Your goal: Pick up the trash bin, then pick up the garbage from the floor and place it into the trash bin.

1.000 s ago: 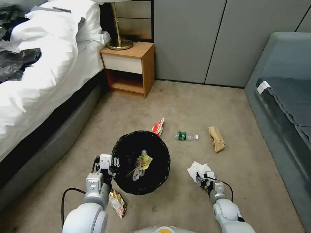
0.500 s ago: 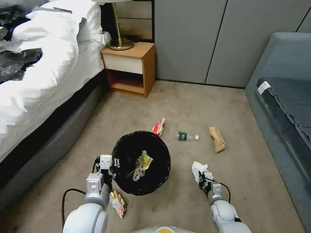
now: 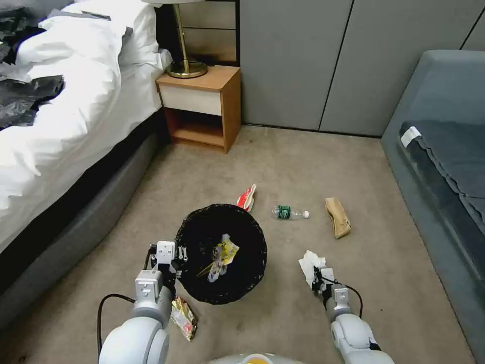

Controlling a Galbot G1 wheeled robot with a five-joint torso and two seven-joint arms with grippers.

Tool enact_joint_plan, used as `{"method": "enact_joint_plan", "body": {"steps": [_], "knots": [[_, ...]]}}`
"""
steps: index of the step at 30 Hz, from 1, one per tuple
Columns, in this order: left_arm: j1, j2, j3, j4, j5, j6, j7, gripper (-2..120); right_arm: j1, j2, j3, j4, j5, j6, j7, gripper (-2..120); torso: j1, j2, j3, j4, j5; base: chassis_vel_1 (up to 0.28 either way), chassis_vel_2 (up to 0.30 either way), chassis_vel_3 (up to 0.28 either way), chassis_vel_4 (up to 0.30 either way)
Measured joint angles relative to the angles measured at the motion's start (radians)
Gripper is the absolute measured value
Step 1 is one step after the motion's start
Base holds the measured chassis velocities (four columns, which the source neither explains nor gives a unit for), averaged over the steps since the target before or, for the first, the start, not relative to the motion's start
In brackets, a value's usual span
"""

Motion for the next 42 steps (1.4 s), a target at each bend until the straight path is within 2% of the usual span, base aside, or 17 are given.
{"method": "enact_joint_plan", "body": {"steps": [2, 3, 6, 7, 8, 10, 11, 13, 17, 19, 20, 21, 23, 24, 26, 29, 42], "knots": [[0.001, 0.001, -0.001, 0.001, -0.001, -0.001, 0.000, 0, -0.043, -0.002, 0.013, 0.142, 0.011, 0.019, 0.003, 0, 0.000, 0.000, 0.000, 0.0001, 0.0000, 0.000, 0.000, 0.000, 0.000], [0.001, 0.001, -0.001, 0.001, -0.001, -0.001, 0.000, 0, -0.043, -0.002, 0.013, 0.142, 0.011, 0.019, 0.003, 0, 0.000, 0.000, 0.000, 0.0001, 0.0000, 0.000, 0.000, 0.000, 0.000], [0.002, 0.002, 0.002, 0.003, -0.001, -0.001, 0.000, 0, -0.071, -0.005, 0.032, 0.353, 0.008, 0.120, -0.030, 0, 0.000, 0.000, 0.000, 0.0004, -0.0005, 0.000, 0.000, 0.000, 0.000], [0.002, 0.002, 0.002, 0.003, -0.001, -0.001, 0.000, 0, -0.071, -0.005, 0.032, 0.353, 0.008, 0.120, -0.030, 0, 0.000, 0.000, 0.000, 0.0004, -0.0005, 0.000, 0.000, 0.000, 0.000], [0.002, 0.003, 0.004, 0.006, -0.001, -0.001, 0.000, 0, -0.075, -0.007, 0.040, 0.434, 0.002, 0.173, -0.072, 0, 0.000, 0.000, 0.000, 0.0003, -0.0003, 0.000, 0.000, 0.000, 0.000], [0.002, 0.004, 0.006, 0.011, -0.001, -0.001, 0.000, 0, -0.079, -0.018, 0.044, 0.548, 0.015, 0.219, -0.144, 0, 0.000, 0.000, 0.000, 0.0003, -0.0001, 0.000, 0.000, 0.000, 0.000], [0.002, 0.004, 0.006, 0.011, -0.001, -0.001, 0.000, 0, -0.079, -0.018, 0.044, 0.548, 0.015, 0.219, -0.144, 0, 0.000, 0.000, 0.000, 0.0003, -0.0001, 0.000, 0.000, 0.000, 0.000], [0.001, 0.005, 0.010, 0.013, 0.000, -0.001, 0.000, 0, -0.088, -0.040, 0.031, 0.681, 0.071, 0.273, -0.253, 0, 0.000, 0.000, 0.000, 0.0003, 0.0004, 0.000, 0.000, 0.000, 0.000], [0.000, 0.004, 0.015, 0.014, 0.002, -0.001, 0.000, 0, -0.102, -0.060, -0.004, 0.766, 0.106, 0.305, -0.323, 0, 0.000, 0.000, 0.000, 0.0002, -0.0004, 0.000, 0.000, 0.000, 0.000], [-0.002, 0.003, 0.023, 0.014, 0.002, 0.000, 0.000, 0, -0.130, -0.080, -0.089, 0.827, 0.124, 0.331, -0.351, 0, 0.000, 0.000, 0.000, 0.0002, 0.0000, 0.000, 0.000, 0.000, 0.000], [-0.002, 0.003, 0.025, 0.014, 0.002, 0.001, -0.001, 0, -0.143, -0.088, -0.133, 0.837, 0.121, 0.336, -0.344, 0, 0.000, 0.000, 0.000, 0.0002, -0.0005, 0.000, 0.000, 0.000, 0.000], [-0.002, 0.003, 0.025, 0.014, 0.002, 0.001, -0.001, 0, -0.143, -0.088, -0.133, 0.837, 0.121, 0.336, -0.344, 0, 0.000, 0.000, 0.000, 0.0002, -0.0005, 0.000, 0.000, 0.000, 0.000], [-0.003, 0.003, 0.031, 0.014, 0.004, 0.003, -0.001, 0, -0.170, -0.101, -0.277, 0.827, 0.085, 0.339, -0.286, 0, 0.000, 0.000, 0.000, 0.0002, -0.0001, 0.000, 0.000, 0.000, 0.000], [-0.003, 0.003, 0.031, 0.014, 0.004, 0.003, -0.001, 0, -0.170, -0.101, -0.277, 0.827, 0.085, 0.339, -0.286, 0, 0.000, 0.000, 0.000, 0.0002, -0.0001, 0.000, 0.000, 0.000, 0.000], [-0.003, 0.003, 0.035, 0.014, 0.008, 0.004, -0.001, 0, -0.171, -0.101, -0.373, 0.765, 0.044, 0.342, -0.231, 0, 0.000, 0.000, 0.000, 0.0003, 0.0001, 0.000, 0.000, 0.000, 0.000], [-0.003, 0.002, 0.041, 0.014, 0.012, 0.006, -0.001, 0, -0.161, -0.095, -0.433, 0.688, 0.010, 0.342, -0.193, 0, 0.000, 0.000, 0.000, 0.0003, 0.0001, 0.000, 0.000, 0.000, 0.000], [-0.005, 0.000, 0.054, 0.012, 0.015, 0.010, -0.004, 0, -0.109, -0.091, -0.488, 0.501, 0.009, 0.327, -0.167, 0, 0.000, 0.000, 0.000, 0.0004, -0.0006, 0.000, 0.000, 0.000, 0.000]]}}
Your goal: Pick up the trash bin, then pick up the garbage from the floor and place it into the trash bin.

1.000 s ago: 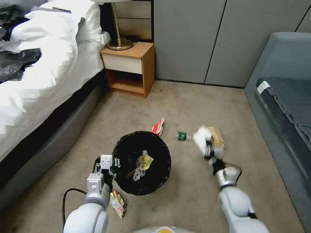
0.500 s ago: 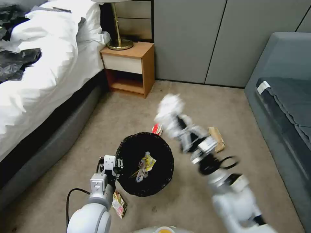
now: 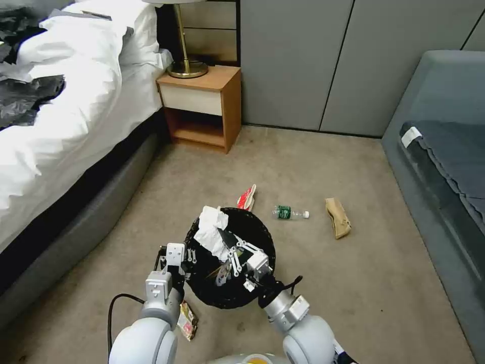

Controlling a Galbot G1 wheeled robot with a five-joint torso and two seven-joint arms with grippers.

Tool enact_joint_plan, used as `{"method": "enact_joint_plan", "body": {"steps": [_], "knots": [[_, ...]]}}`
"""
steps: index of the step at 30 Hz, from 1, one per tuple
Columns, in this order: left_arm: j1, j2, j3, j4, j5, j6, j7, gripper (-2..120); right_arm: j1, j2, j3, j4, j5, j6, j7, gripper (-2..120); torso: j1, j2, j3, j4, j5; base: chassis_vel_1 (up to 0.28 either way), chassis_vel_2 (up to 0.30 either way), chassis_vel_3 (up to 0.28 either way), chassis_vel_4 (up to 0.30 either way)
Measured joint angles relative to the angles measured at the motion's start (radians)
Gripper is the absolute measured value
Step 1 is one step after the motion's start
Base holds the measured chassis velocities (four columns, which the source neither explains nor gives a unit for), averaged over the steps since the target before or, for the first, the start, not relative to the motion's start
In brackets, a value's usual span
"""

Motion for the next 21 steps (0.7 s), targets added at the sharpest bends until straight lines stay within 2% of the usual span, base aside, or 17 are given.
{"method": "enact_joint_plan", "body": {"steps": [6, 10, 11, 14, 15, 20, 21], "knots": [[-0.004, 0.000, -0.001, 0.000, 0.000, 0.000, 0.000, 0, -0.008, -0.001, 0.009, -0.008, -0.004, -0.010, -0.010, 0, 0.000, 0.000, 0.000, -0.0001, 0.0011, 0.000, 0.000, 0.000, 0.000], [-0.007, 0.000, -0.002, 0.002, -0.001, 0.000, 0.000, 0, -0.017, -0.006, 0.014, -0.002, -0.008, -0.013, -0.021, 18, 0.000, 0.000, 0.000, -0.0004, 0.0011, 0.000, 0.000, 0.000, 0.000], [-0.007, 0.000, -0.002, 0.002, -0.001, 0.000, 0.000, 0, -0.017, -0.006, 0.014, -0.002, -0.008, -0.013, -0.021, 18, 0.000, 0.000, 0.000, -0.0004, 0.0011, 0.000, 0.000, 0.000, 0.000], [-0.006, 0.000, -0.009, 0.004, -0.003, 0.000, 0.000, 0, -0.023, -0.006, 0.018, 0.002, -0.009, -0.013, -0.030, 32, 0.000, 0.000, 0.000, -0.0003, 0.0009, 0.000, 0.000, 0.000, 0.000], [-0.006, 0.000, -0.009, 0.004, -0.003, 0.000, 0.000, 0, -0.023, -0.006, 0.018, 0.002, -0.009, -0.013, -0.030, 32, 0.000, 0.000, 0.000, -0.0003, 0.0009, 0.000, 0.000, 0.000, 0.000], [-0.007, -0.002, -0.016, 0.005, -0.007, -0.001, 0.000, 0, -0.031, -0.013, 0.018, 0.006, -0.012, -0.013, -0.045, 52, 0.000, 0.000, 0.000, -0.0002, 0.0007, 0.000, 0.000, 0.000, 0.000], [-0.007, -0.002, -0.016, 0.005, -0.007, -0.001, 0.000, 0, -0.031, -0.013, 0.018, 0.006, -0.012, -0.013, -0.045, 52, 0.000, 0.000, 0.000, -0.0002, 0.0007, 0.000, 0.000, 0.000, 0.000]]}}
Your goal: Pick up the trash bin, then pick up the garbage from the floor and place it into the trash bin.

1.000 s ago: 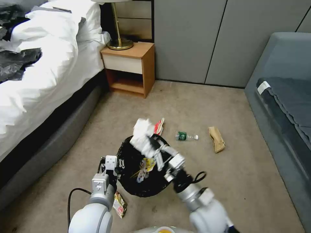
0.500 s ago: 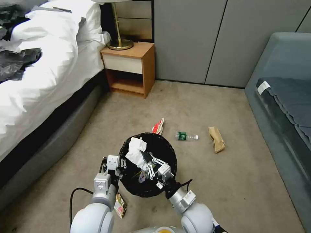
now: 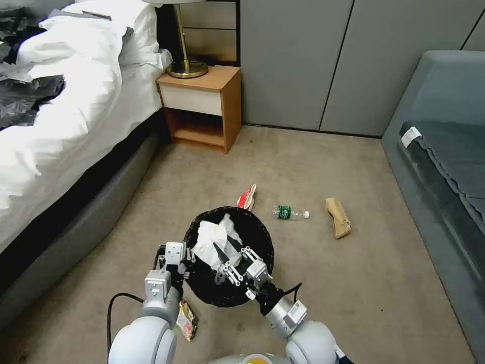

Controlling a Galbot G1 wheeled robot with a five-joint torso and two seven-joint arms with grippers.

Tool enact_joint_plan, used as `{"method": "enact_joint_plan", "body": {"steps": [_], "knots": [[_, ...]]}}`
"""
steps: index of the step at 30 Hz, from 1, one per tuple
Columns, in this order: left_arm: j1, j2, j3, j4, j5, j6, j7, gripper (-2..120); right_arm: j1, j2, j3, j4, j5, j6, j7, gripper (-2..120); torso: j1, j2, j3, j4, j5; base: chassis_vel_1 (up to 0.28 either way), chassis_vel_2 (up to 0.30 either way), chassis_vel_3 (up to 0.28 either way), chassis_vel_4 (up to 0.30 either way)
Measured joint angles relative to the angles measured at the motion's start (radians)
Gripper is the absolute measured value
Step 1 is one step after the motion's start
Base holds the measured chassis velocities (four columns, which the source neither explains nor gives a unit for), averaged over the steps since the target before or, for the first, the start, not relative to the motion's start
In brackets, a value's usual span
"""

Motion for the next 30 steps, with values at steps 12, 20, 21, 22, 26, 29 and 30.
{"method": "enact_joint_plan", "body": {"steps": [12, 20, 21, 22, 26, 29, 30], "knots": [[0.000, 0.001, -0.002, 0.002, -0.004, -0.002, 0.002, 0, -0.011, -0.010, 0.009, -0.001, -0.008, 0.003, -0.008, 96, 0.000, 0.000, 0.000, 0.0000, 0.0000, 0.000, 0.000, 0.000, 0.000], [0.003, 0.005, -0.005, 0.002, -0.004, -0.003, 0.002, 0, -0.015, -0.011, 0.033, 0.037, -0.013, 0.013, -0.008, 100, 0.000, 0.000, 0.000, 0.0000, 0.0000, 0.000, 0.000, 0.000, 0.000], [0.004, 0.006, -0.006, 0.003, -0.004, -0.005, 0.002, 0, -0.020, -0.007, 0.048, 0.060, -0.019, 0.020, -0.001, 100, 0.000, 0.000, 0.000, 0.0000, 0.0000, 0.000, 0.000, 0.000, 0.000], [0.005, 0.008, -0.011, 0.007, -0.004, -0.009, 0.002, 0, -0.042, 0.017, 0.115, 0.142, -0.066, 0.030, 0.056, 100, 0.000, 0.000, 0.000, 0.0002, 0.0000, 0.000, 0.000, 0.000, 0.000], [0.003, 0.009, -0.019, 0.012, -0.008, -0.015, 0.002, 0, -0.083, 0.055, 0.214, 0.232, -0.112, 0.048, 0.139, 100, 0.000, 0.000, 0.000, 0.0001, 0.0000, 0.000, 0.000, 0.000, 0.000], [0.000, 0.012, -0.031, 0.018, -0.021, -0.025, 0.004, 0, -0.189, 0.081, 0.260, 0.333, -0.060, 0.001, 0.279, 100, 0.000, 0.000, 0.000, -0.0002, 0.0000, 0.000, 0.000, 0.000, 0.000], [0.000, 0.012, -0.031, 0.018, -0.021, -0.025, 0.004, 0, -0.189, 0.081, 0.260, 0.333, -0.060, 0.001, 0.279, 100, 0.000, 0.000, 0.000, -0.0002, 0.0000, 0.000, 0.000, 0.000, 0.000]]}}
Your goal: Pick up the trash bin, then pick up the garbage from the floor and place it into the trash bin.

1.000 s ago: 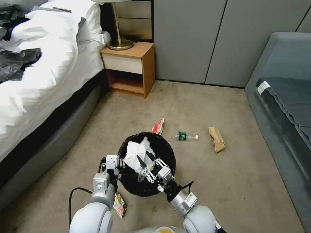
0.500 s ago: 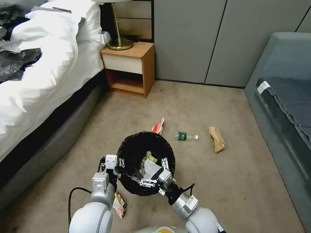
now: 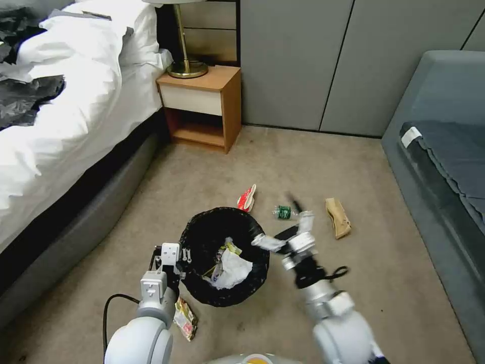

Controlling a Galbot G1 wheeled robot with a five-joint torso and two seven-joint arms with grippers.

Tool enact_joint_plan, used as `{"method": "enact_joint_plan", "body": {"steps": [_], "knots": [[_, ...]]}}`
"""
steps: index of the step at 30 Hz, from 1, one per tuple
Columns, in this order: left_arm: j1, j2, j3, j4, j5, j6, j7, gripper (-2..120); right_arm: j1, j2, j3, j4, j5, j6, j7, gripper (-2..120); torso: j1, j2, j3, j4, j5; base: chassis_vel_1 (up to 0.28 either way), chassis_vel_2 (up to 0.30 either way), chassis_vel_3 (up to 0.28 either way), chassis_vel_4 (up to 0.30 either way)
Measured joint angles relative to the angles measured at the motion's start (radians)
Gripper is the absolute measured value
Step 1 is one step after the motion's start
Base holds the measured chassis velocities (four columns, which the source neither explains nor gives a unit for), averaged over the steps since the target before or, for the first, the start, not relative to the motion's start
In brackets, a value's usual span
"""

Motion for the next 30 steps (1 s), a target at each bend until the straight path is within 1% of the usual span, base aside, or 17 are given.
{"method": "enact_joint_plan", "body": {"steps": [1, 3, 4, 6, 8, 9, 11, 16, 30], "knots": [[0.000, 0.001, 0.000, 0.001, -0.001, -0.003, 0.004, 0, -0.032, 0.007, 0.010, 0.019, 0.017, -0.008, 0.031, 100, 0.000, 0.000, 0.000, -0.0001, -0.0001, 0.000, 0.000, 0.000, 0.000], [0.000, 0.002, 0.001, 0.001, -0.004, -0.006, 0.009, 0, -0.070, 0.027, 0.055, 0.021, 0.021, 0.013, 0.064, 100, 0.000, 0.000, 0.000, 0.0000, 0.0000, 0.000, 0.000, 0.000, 0.000], [0.000, 0.002, 0.001, 0.001, -0.004, -0.006, 0.009, 0, -0.070, 0.027, 0.055, 0.021, 0.021, 0.013, 0.064, 100, 0.000, 0.000, 0.000, 0.0000, 0.0000, 0.000, 0.000, 0.000, 0.000], [0.000, 0.003, 0.002, 0.000, -0.005, -0.007, 0.011, 0, -0.091, 0.040, 0.086, 0.008, 0.015, 0.032, 0.117, 100, 0.000, 0.000, 0.000, 0.0002, 0.0001, 0.000, 0.000, 0.000, 0.000], [0.001, 0.003, 0.002, 0.000, -0.005, -0.008, 0.011, 0, -0.094, 0.044, 0.092, 0.003, 0.010, 0.040, 0.135, 100, 0.000, 0.000, 0.000, 0.0002, 0.0000, 0.000, 0.000, 0.000, 0.000], [0.003, 0.003, 0.001, -0.001, -0.008, -0.010, 0.011, 0, -0.100, 0.053, 0.108, -0.009, -0.001, 0.061, 0.157, 100, 0.000, 0.000, 0.000, 0.0002, 0.0001, 0.000, 0.000, 0.000, 0.000], [0.006, 0.002, -0.002, -0.003, -0.010, -0.011, 0.011, 0, -0.107, 0.063, 0.133, -0.027, -0.008, 0.092, 0.161, 100, 0.000, 0.000, 0.000, 0.0002, 0.0001, 0.000, 0.000, 0.000, 0.000], [0.007, -0.002, -0.002, -0.011, -0.018, -0.012, 0.018, 0, -0.112, 0.063, 0.159, -0.054, -0.013, 0.127, 0.137, 100, 0.000, 0.000, 0.000, 0.0002, 0.0001, 0.000, 0.000, 0.000, 0.000], [0.012, -0.010, -0.001, -0.004, -0.023, -0.067, 0.038, 0, -0.090, 0.060, 0.164, -0.063, -0.006, 0.117, 0.099, 100, 0.000, 0.000, 0.000, 0.0002, 0.0000, 0.000, 0.000, 0.000, 0.000]]}}
